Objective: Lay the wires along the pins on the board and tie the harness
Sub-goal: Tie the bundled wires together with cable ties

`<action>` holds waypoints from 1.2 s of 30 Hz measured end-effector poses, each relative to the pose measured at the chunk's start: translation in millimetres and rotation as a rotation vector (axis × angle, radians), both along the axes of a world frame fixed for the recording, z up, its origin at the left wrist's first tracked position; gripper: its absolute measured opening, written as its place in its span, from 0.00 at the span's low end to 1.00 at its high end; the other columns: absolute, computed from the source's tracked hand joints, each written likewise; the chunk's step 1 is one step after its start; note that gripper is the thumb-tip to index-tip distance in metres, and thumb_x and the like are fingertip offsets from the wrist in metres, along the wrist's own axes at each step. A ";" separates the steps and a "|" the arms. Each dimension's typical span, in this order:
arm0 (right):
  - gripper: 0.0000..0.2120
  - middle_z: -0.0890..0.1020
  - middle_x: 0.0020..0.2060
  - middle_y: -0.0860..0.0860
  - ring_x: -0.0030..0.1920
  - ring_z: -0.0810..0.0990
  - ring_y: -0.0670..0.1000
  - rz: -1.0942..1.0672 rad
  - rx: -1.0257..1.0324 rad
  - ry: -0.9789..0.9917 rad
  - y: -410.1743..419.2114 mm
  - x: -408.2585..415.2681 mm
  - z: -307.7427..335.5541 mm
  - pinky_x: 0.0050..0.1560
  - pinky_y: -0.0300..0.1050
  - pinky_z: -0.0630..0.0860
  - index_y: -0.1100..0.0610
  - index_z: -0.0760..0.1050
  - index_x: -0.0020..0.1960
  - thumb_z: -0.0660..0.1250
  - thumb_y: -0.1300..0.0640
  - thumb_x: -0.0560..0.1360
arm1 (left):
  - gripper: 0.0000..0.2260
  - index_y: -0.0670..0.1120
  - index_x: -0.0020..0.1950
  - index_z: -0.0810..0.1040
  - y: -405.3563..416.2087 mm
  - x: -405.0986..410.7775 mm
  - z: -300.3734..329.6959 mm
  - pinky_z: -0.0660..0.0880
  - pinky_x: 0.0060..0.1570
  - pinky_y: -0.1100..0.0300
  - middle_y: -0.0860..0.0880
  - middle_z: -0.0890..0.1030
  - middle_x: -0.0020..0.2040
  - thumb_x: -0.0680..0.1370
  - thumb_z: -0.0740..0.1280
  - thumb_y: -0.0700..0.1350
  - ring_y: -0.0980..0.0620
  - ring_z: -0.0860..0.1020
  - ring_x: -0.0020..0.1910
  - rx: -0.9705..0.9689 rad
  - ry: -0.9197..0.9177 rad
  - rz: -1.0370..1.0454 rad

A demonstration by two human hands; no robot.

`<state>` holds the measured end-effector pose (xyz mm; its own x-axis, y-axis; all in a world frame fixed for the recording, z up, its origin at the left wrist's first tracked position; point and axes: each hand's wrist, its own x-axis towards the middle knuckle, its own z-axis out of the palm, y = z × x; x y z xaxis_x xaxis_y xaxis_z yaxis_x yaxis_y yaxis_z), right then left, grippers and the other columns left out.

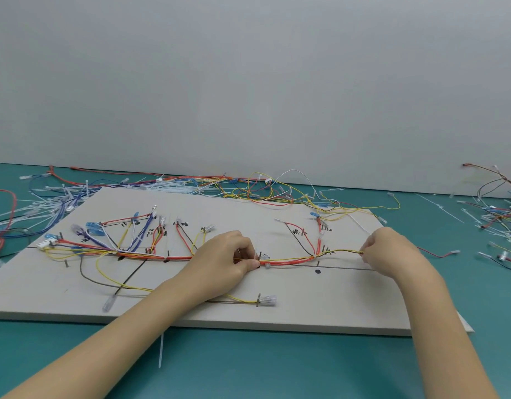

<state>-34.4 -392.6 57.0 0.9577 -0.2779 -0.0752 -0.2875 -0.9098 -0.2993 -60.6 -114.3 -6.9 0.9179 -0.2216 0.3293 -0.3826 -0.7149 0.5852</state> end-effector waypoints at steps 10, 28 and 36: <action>0.10 0.81 0.45 0.48 0.44 0.77 0.49 0.382 0.251 -0.294 39.8 -2.4 -7.5 0.42 0.42 0.71 0.52 0.79 0.46 0.61 0.63 0.74 | 0.05 0.53 0.43 0.74 -0.3 -2.3 0.7 0.69 0.47 0.62 0.56 0.75 0.44 0.78 0.68 0.48 0.57 0.72 0.45 0.109 -0.070 -0.043; 0.11 0.80 0.35 0.48 0.34 0.76 0.43 0.559 0.217 -0.035 43.2 -2.8 -15.1 0.34 0.35 0.70 0.51 0.81 0.42 0.66 0.66 0.74 | 0.06 0.52 0.45 0.70 -2.3 -8.5 4.2 0.70 0.50 0.58 0.55 0.71 0.46 0.81 0.63 0.45 0.57 0.71 0.45 0.110 -0.079 -0.077; 0.13 0.77 0.48 0.52 0.50 0.72 0.49 0.591 0.261 -0.155 41.1 -0.5 -13.1 0.46 0.40 0.70 0.48 0.77 0.42 0.65 0.66 0.75 | 0.05 0.52 0.46 0.66 -5.0 -7.5 0.3 0.65 0.47 0.61 0.54 0.68 0.47 0.82 0.60 0.46 0.56 0.68 0.44 0.166 -0.080 -0.067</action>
<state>-35.0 -351.5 43.9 0.9484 0.3064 0.0818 0.3019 -0.7934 -0.5286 -68.0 -119.2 -6.6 0.8715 -0.3390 0.3543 -0.4733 -0.7703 0.4274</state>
